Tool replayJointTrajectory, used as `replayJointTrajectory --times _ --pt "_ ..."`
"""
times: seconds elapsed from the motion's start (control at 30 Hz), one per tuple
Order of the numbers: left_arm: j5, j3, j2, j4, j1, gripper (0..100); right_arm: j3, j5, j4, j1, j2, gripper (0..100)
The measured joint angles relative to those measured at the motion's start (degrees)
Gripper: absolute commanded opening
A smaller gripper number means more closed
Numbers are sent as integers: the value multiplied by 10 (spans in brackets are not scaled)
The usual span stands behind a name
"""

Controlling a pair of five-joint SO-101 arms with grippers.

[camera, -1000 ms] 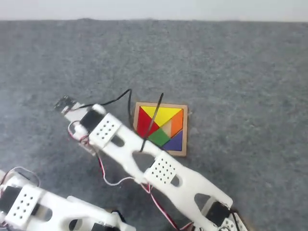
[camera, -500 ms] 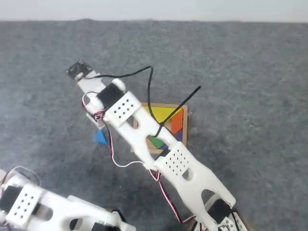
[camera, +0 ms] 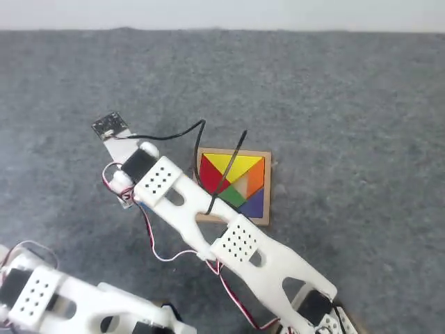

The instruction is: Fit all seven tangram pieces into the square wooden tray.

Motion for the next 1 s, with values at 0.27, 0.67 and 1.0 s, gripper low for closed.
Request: replayJointTrajectory --times 0.27,0.67,1.0 --pt "0 0 0 0 0 98 0 -19 -19 0 12 293" --pt "0 0 0 0 0 98 -9 -20 -5 -31 42 292" --pt "0 0 0 0 0 98 -18 8 -2 -25 43 120"
